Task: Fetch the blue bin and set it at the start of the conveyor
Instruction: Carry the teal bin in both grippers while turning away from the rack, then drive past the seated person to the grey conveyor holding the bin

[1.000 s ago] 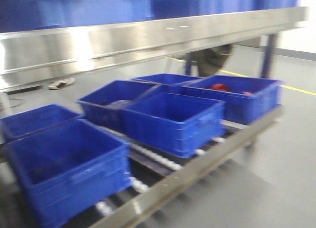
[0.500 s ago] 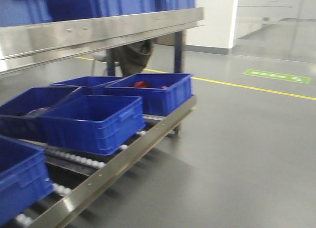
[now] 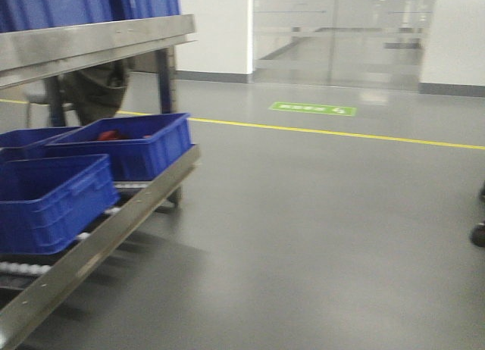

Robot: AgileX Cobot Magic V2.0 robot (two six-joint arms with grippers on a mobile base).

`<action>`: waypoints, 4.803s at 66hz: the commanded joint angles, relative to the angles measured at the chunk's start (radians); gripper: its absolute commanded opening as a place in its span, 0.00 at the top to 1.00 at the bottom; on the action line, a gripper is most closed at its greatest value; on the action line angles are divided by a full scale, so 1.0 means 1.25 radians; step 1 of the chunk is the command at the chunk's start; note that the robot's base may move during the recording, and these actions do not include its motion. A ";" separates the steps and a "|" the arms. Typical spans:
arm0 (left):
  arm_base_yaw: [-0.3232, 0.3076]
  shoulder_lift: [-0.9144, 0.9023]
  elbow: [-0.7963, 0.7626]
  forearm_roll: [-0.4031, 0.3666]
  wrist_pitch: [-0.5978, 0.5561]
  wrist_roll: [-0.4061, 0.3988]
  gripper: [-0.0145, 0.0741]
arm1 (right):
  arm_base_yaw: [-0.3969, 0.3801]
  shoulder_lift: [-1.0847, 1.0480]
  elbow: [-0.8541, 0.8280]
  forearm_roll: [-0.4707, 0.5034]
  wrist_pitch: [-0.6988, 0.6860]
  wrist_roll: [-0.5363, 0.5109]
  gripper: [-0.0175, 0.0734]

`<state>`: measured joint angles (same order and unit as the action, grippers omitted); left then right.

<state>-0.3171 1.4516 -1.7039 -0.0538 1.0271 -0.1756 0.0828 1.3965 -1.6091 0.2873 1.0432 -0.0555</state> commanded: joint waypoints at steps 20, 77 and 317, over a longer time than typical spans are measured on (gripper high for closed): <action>0.003 -0.017 -0.011 0.011 -0.023 0.014 0.96 | -0.010 -0.009 -0.007 -0.024 -0.021 -0.018 0.97; 0.003 -0.017 -0.011 0.011 -0.023 0.014 0.96 | -0.010 -0.009 -0.007 -0.024 -0.021 -0.018 0.97; 0.003 -0.017 -0.011 0.056 -0.315 0.014 0.96 | -0.010 -0.009 -0.007 -0.024 -0.255 -0.018 0.97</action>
<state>-0.3171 1.4516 -1.7103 0.0000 0.7053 -0.1617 0.0828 1.3965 -1.6091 0.2804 0.7462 -0.0651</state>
